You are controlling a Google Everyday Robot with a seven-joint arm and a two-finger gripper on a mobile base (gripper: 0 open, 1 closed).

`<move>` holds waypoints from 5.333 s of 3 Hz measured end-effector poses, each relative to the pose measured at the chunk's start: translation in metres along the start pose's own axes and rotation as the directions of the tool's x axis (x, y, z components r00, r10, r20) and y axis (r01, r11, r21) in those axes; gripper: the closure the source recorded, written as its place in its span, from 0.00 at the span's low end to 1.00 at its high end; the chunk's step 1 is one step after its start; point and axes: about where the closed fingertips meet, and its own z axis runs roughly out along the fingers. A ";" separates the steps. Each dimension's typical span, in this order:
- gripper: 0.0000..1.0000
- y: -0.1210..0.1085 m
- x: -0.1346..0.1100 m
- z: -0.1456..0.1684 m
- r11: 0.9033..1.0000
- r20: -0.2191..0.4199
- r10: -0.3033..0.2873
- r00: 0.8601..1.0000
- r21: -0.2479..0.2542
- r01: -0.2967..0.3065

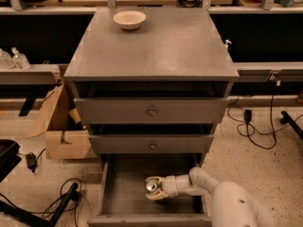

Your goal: Pick green can from bottom drawer and place on counter

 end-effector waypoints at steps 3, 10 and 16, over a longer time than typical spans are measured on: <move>1.00 0.036 -0.196 -0.184 0.984 -0.074 0.045 0.996 0.173 -0.031; 1.00 0.035 -0.559 -0.315 0.982 0.077 -0.009 0.997 0.188 -0.005; 1.00 -0.219 -0.716 -0.395 0.844 0.320 -0.052 0.946 0.521 -0.130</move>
Offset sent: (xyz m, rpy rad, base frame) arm -0.0775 -0.0987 0.2974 -0.0868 0.0228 -0.0964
